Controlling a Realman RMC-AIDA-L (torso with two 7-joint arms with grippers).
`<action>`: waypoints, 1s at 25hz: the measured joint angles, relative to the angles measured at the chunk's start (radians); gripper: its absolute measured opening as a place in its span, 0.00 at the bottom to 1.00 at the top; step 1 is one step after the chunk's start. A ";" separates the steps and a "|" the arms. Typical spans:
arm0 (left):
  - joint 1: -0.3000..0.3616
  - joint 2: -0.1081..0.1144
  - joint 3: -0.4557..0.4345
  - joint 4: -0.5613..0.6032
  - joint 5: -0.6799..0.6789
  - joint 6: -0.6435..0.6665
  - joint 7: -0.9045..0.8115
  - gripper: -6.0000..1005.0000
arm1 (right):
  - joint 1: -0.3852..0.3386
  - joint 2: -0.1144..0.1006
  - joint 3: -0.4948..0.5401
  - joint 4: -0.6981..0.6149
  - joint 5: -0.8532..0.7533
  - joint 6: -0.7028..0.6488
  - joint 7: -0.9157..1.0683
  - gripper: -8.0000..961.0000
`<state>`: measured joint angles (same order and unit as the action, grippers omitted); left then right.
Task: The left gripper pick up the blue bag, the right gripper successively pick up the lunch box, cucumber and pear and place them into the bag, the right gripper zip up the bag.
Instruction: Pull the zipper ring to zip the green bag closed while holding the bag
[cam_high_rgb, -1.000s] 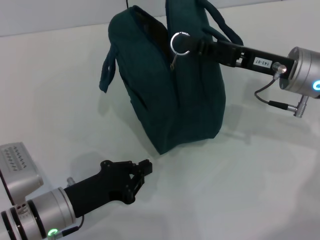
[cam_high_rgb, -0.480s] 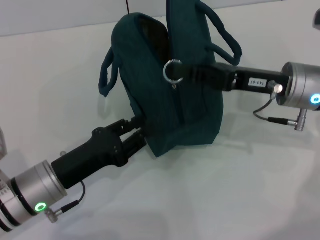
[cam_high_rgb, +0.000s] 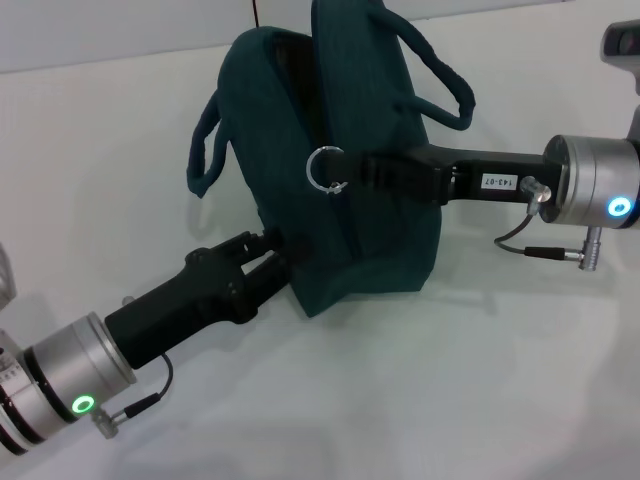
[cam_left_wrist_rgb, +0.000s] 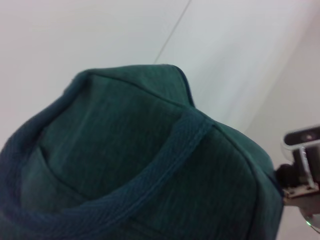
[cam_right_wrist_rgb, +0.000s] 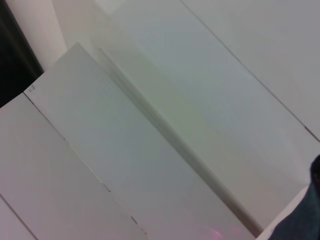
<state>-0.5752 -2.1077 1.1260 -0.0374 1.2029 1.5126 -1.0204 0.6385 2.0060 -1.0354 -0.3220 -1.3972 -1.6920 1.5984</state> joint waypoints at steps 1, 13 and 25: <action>0.000 0.000 0.000 -0.002 -0.006 -0.002 0.000 0.39 | 0.001 0.001 0.000 0.000 0.000 -0.001 0.000 0.01; -0.012 0.000 0.009 -0.008 -0.015 -0.048 0.023 0.26 | 0.001 0.003 0.011 -0.001 0.023 0.004 0.008 0.02; -0.015 0.000 0.011 -0.020 0.049 -0.052 0.085 0.14 | 0.003 0.007 0.023 -0.014 0.057 0.054 0.001 0.01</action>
<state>-0.5903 -2.1076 1.1366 -0.0574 1.2515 1.4602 -0.9357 0.6412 2.0129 -1.0123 -0.3360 -1.3399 -1.6380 1.5993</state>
